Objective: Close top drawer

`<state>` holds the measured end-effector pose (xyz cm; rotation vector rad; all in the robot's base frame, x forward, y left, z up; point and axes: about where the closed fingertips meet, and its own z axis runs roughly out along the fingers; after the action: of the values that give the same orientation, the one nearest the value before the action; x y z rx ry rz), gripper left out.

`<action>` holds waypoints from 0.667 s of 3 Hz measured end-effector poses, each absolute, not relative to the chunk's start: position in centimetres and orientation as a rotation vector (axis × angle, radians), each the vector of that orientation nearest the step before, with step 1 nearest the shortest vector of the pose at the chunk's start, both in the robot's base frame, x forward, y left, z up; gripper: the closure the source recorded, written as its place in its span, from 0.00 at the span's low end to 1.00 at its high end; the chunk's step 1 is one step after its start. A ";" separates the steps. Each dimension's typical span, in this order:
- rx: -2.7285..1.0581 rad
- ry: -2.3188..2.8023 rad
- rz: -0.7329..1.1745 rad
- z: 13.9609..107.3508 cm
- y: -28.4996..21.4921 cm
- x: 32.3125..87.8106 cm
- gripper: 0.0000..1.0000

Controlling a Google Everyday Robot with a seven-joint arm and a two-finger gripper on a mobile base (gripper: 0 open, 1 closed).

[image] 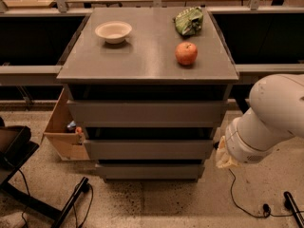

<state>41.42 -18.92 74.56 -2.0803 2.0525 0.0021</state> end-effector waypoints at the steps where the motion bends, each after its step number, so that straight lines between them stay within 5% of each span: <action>1: -2.080 2.052 0.002 74.6 -18.9 41.4 0.32; 2: -2.080 2.052 0.002 74.6 -18.9 41.4 0.09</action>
Offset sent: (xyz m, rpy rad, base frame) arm 0.0000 0.0000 0.0000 0.0000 0.0000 0.0000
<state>41.42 -18.92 74.56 -2.0803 2.0525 0.0021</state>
